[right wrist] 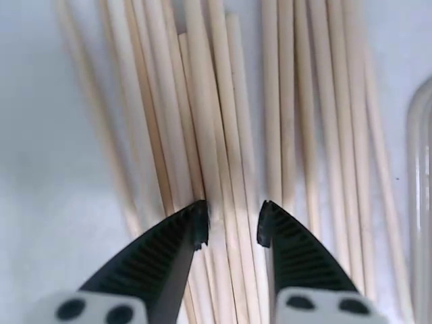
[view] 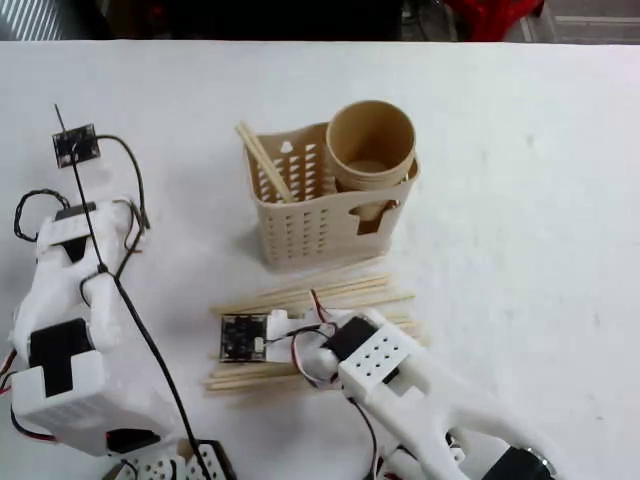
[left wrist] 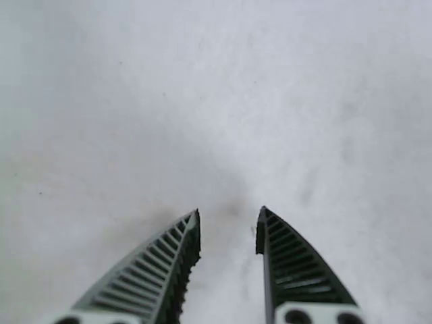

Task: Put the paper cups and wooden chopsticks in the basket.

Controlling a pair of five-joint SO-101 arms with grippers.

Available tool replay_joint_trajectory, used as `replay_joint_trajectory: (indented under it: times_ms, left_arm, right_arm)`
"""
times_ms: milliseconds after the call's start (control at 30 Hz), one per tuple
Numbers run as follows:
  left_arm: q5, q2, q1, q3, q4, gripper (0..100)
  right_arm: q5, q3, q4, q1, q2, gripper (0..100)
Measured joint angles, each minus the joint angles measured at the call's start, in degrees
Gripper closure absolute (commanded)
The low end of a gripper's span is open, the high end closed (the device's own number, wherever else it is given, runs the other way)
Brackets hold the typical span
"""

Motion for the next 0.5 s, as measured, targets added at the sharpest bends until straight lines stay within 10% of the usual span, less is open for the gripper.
replay_joint_trajectory:
  times_ms: [500]
  left_arm:
    - [0.0,0.0,0.0,0.0,0.0,85]
  right_arm:
    - [-1.85,0.53,-6.33,1.23,5.1,95.5]
